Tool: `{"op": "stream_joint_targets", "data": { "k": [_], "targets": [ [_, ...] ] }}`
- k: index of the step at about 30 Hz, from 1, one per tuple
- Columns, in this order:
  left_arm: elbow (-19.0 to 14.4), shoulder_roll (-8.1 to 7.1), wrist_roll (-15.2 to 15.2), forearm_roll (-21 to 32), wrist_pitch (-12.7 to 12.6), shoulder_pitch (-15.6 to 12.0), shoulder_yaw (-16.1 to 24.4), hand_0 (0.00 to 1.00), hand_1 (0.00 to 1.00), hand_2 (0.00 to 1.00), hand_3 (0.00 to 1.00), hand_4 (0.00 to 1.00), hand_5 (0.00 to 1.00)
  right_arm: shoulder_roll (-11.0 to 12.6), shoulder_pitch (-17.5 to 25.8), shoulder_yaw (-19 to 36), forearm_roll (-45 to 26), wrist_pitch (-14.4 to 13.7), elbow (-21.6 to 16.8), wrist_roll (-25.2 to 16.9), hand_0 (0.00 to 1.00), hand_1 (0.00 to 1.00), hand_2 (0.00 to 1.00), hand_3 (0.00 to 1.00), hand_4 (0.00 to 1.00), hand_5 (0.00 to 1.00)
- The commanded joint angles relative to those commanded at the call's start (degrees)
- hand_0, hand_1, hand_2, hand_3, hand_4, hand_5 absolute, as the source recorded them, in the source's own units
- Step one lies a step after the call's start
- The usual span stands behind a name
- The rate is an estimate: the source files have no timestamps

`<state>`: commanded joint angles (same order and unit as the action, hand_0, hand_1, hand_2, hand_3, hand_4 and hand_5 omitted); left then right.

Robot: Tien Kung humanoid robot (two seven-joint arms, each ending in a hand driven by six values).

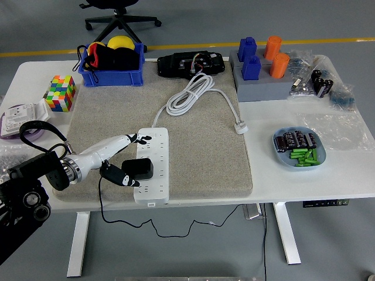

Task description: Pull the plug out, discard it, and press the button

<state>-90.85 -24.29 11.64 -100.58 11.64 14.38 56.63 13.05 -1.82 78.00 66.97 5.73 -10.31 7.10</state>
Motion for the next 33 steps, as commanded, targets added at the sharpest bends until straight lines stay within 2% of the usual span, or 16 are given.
{"op": "stream_joint_targets", "data": {
  "k": [5,6,11,12,17,18,23,24,29,30,33],
  "targets": [
    [0.83,0.35,-0.66,0.13,-1.30,0.33,-1.30,0.834,0.772,0.665,0.757,0.937,0.002,0.04,0.02,-0.03,0.02,-0.03,0.00,0.03,0.804,0.697,0.675,0.668,0.774,0.667],
    [1.00,0.40,-0.71,0.12,-1.45,0.38,-1.53,0.809,0.714,0.609,0.685,0.910,0.002,0.05,0.02,-0.04,0.02,-0.04,0.00,0.03,0.804,0.697,0.675,0.668,0.774,0.666],
    [2.15,0.64,-0.91,0.10,-2.01,0.54,-1.91,0.809,0.714,0.609,0.685,0.910,0.002,0.08,0.00,-0.16,-0.02,-0.03,0.00,0.02,0.804,0.697,0.675,0.668,0.774,0.666],
    [2.40,0.64,-0.87,0.20,-2.13,0.66,-1.91,0.792,0.704,0.599,0.656,0.873,0.002,0.06,-0.01,-0.08,0.02,-0.05,0.00,0.04,0.804,0.697,0.675,0.669,0.774,0.667],
    [3.31,0.65,-0.84,0.52,-2.36,1.02,-2.01,0.792,0.704,0.599,0.656,0.873,0.002,0.07,-0.01,-0.04,-0.01,-0.06,0.00,0.08,0.804,0.697,0.675,0.669,0.774,0.667],
    [3.45,0.67,-0.78,0.50,-2.36,0.99,-2.03,0.764,0.680,0.587,0.652,0.813,0.002,0.08,-0.02,-0.08,-0.01,-0.05,0.00,0.05,0.804,0.697,0.675,0.668,0.775,0.666],
    [4.18,0.87,-0.61,1.13,-2.43,0.86,-2.08,0.764,0.680,0.587,0.652,0.813,0.002,0.07,0.00,-0.09,-0.02,-0.05,0.00,0.02,0.804,0.697,0.675,0.668,0.775,0.666],
    [4.25,0.89,-0.54,1.17,-2.44,0.87,-2.09,0.711,0.643,0.585,0.658,0.794,0.002,0.06,0.00,-0.09,-0.02,-0.05,0.00,0.02,0.804,0.696,0.675,0.668,0.774,0.666],
    [4.63,0.95,-0.28,1.82,-2.90,0.95,-2.17,0.711,0.643,0.585,0.658,0.794,0.002,0.01,-0.02,-0.23,-0.07,-0.03,0.00,0.01,0.804,0.696,0.675,0.668,0.774,0.666],
    [4.66,0.97,-0.35,1.93,-3.20,0.92,-2.15,0.553,0.493,0.486,0.597,0.714,0.002,0.00,-0.01,-0.25,-0.08,-0.03,0.00,-0.01,0.804,0.697,0.676,0.668,0.775,0.667],
    [4.57,0.98,-0.65,2.71,-4.16,0.88,-2.08,0.553,0.493,0.486,0.597,0.714,0.002,0.04,0.03,-0.24,-0.04,-0.06,0.00,0.01,0.804,0.697,0.676,0.668,0.775,0.667]
  ]
}}
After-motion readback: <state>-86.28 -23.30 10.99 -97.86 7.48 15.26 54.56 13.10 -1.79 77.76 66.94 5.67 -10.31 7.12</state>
